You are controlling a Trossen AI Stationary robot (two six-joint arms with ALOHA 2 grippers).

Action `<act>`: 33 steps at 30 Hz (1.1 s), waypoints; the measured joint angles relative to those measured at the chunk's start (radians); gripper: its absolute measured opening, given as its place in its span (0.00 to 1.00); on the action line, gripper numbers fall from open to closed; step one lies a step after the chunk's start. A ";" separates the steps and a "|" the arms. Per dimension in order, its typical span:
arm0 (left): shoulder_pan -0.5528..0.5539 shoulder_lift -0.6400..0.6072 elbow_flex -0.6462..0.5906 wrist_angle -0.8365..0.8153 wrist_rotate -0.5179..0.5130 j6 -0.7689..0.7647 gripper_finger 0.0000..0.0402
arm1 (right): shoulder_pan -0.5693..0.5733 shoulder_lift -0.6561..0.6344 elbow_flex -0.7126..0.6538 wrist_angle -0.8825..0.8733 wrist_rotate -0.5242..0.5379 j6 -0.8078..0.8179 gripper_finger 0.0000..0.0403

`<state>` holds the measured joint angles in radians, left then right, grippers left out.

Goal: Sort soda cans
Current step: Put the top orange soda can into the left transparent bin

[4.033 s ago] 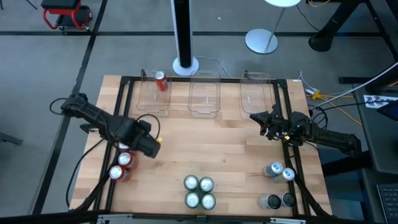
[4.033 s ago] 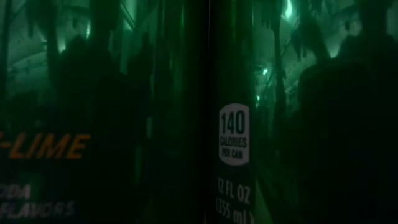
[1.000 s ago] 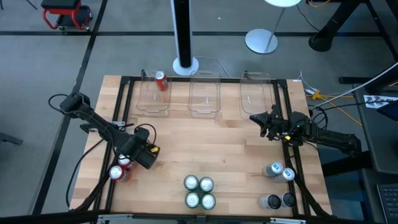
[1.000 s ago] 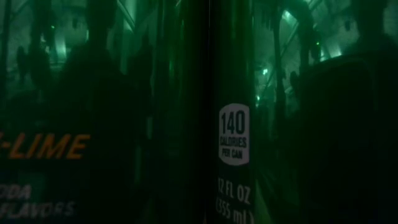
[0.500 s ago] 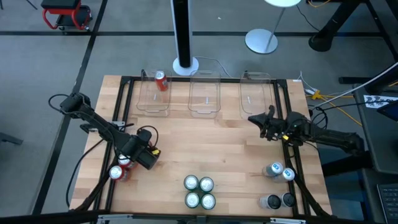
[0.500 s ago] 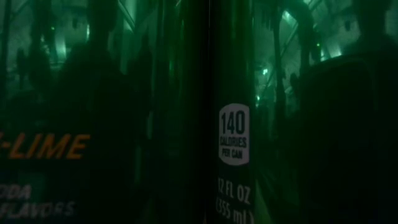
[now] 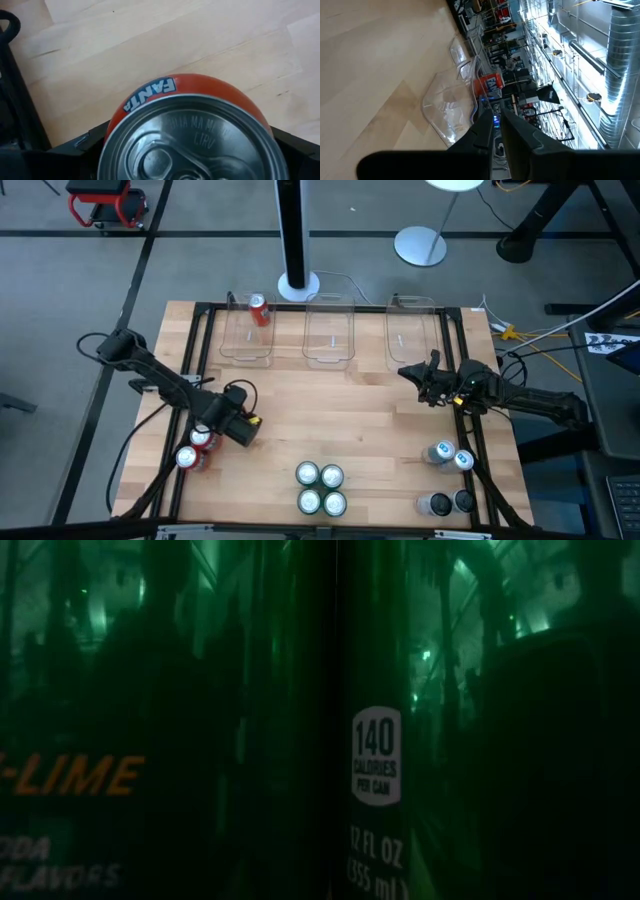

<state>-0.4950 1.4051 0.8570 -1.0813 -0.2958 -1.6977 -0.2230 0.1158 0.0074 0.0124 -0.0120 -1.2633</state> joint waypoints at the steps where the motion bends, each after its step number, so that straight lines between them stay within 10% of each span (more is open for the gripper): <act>1: 0.001 0.002 0.000 0.000 0.000 0.000 0.82 | 0.000 0.000 0.000 0.000 0.000 0.000 0.09; 17: 0.052 0.008 0.012 0.001 0.000 0.049 0.73 | 0.000 0.000 0.000 0.000 0.000 -0.002 0.09; 33: 0.212 0.008 0.360 -0.361 -0.183 0.272 0.73 | 0.000 0.000 0.000 0.000 0.000 -0.016 0.09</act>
<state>-0.2826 1.4136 1.2168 -1.4425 -0.4792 -1.4254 -0.2230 0.1158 0.0074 0.0128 -0.0120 -1.2793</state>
